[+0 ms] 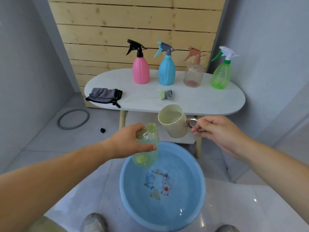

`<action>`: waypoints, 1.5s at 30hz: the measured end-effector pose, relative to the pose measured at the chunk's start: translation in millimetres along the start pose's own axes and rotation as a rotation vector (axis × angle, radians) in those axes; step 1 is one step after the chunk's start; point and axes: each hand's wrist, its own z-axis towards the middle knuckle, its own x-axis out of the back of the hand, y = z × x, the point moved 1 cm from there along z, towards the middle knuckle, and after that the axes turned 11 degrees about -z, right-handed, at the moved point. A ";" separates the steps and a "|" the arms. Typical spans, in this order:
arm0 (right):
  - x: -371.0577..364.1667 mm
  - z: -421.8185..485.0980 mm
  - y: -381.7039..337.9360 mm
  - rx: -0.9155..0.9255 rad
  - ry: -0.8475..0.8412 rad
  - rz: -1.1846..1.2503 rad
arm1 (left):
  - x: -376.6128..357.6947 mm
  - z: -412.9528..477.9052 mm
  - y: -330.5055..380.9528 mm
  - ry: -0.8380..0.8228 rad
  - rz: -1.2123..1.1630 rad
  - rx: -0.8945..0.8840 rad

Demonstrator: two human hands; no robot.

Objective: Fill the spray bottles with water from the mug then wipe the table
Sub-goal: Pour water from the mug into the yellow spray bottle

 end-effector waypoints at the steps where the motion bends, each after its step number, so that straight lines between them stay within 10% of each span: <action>1: 2.5 -3.1 -6.2 0.024 0.002 0.017 | 0.1 -1.8 1.6 0.004 -0.006 -0.011; 45: 6.4 -7.8 -33.2 0.322 0.119 -0.418 | -17.0 8.3 0.7 0.072 -0.112 -0.015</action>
